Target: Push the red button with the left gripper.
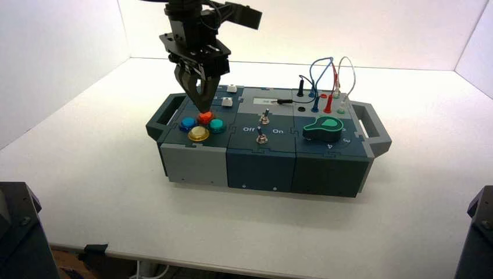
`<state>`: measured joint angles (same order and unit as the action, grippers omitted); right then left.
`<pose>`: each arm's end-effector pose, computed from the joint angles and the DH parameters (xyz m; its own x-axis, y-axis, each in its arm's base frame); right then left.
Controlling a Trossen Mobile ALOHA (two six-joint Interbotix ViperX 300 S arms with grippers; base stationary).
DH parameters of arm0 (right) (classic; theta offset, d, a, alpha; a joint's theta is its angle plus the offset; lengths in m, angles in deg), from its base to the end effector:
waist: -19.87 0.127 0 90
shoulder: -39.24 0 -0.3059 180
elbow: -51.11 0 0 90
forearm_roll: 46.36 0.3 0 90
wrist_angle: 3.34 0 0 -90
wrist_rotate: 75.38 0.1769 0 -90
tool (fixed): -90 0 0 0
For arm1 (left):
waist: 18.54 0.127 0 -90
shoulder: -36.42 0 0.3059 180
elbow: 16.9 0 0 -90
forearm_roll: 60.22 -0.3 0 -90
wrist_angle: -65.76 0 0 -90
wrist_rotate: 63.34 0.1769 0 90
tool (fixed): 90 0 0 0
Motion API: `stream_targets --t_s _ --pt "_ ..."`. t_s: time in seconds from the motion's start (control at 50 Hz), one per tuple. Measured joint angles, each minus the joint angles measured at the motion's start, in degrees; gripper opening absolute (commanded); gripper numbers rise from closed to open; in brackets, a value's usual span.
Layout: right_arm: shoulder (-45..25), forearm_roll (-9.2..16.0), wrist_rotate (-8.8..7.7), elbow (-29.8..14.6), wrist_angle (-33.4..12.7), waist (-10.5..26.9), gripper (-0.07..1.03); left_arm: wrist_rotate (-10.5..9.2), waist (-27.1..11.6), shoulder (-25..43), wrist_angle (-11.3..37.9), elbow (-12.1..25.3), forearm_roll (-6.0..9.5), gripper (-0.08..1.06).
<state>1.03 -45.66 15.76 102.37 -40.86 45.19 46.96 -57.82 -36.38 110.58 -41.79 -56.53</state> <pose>0.1811 0.0871 0.2126 0.7188 0.3483 -0.6016 -0.4168 0.9086 0.0281 0.2448 -0.2106 0.0417 0.0138 -0.0699 -0.9975 0.8392 0.5432 -0.0265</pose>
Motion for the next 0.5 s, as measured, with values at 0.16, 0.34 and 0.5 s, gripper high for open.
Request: stream_targets --t_s 0.16,0.34,0.5 --pt "0.0 0.0 0.00 0.0 0.0 0.0 0.52 0.00 0.1 2.0 0.1 0.6 0.00 -0.03" --pt "0.1 0.0 0.00 0.0 0.0 0.0 0.52 0.00 0.0 2.7 0.2 1.5 -0.09 -0.03" --pt "0.1 0.0 0.00 0.0 0.0 0.0 0.52 0.00 0.0 2.8 0.4 1.7 -0.09 -0.03"
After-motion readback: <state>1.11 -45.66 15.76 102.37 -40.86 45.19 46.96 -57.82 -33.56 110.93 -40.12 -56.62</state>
